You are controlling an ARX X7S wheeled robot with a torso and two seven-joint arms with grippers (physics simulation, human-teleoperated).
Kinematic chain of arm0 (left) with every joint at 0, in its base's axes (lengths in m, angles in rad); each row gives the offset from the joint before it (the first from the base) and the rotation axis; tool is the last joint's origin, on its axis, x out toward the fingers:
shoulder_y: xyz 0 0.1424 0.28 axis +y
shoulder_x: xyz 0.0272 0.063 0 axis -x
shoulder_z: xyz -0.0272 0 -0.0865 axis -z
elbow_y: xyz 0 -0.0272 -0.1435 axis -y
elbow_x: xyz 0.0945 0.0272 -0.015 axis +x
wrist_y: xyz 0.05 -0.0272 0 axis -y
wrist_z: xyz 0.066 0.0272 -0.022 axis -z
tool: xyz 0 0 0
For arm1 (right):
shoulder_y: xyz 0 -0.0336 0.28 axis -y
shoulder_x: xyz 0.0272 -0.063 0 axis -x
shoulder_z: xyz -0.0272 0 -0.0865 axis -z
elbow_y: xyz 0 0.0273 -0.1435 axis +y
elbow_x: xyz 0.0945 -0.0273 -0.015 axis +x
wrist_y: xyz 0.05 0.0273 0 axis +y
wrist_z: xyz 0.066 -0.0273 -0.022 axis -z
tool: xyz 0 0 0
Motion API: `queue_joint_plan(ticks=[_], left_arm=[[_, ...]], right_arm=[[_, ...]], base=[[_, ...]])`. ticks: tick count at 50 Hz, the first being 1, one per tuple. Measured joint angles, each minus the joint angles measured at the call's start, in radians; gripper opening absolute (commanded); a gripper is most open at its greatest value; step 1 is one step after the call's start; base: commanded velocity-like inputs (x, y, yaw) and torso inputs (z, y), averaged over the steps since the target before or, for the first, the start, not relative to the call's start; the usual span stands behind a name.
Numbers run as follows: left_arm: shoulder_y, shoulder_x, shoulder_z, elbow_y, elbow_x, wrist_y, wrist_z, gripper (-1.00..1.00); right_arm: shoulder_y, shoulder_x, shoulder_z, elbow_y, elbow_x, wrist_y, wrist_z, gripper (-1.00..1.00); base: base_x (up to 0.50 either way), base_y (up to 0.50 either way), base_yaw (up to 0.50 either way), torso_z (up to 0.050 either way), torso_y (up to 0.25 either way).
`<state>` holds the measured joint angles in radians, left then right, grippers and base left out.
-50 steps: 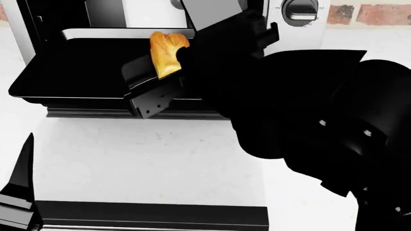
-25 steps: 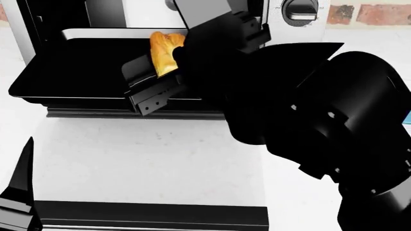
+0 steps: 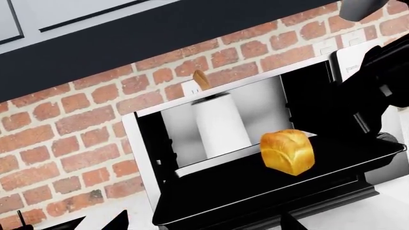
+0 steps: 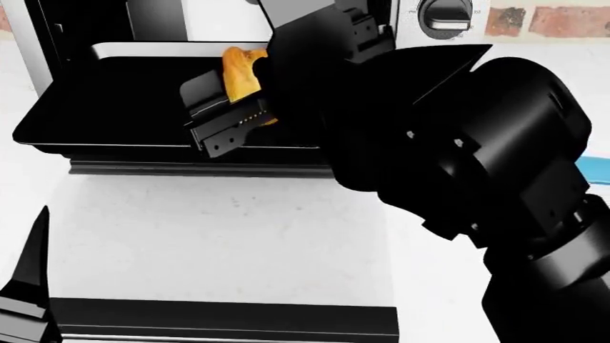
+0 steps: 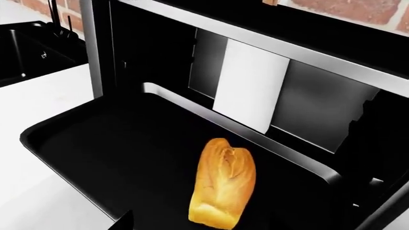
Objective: Pick the bread from the tray and place it on the plate on the counter.
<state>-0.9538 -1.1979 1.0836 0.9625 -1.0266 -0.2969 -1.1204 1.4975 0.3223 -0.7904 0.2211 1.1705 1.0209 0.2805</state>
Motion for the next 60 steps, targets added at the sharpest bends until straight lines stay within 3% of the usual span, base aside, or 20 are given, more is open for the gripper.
queue_joint_plan(ticks=[60], left_arm=[[0.012, -0.011, 0.005, -0.001, 0.008, 0.007, 0.005, 1.0]], right_arm=[[0.037, -0.117, -0.073, 0.29, -0.113, -0.131, -0.148, 1.0]], base=[[0.0, 0.0, 0.0, 0.0, 0.0]])
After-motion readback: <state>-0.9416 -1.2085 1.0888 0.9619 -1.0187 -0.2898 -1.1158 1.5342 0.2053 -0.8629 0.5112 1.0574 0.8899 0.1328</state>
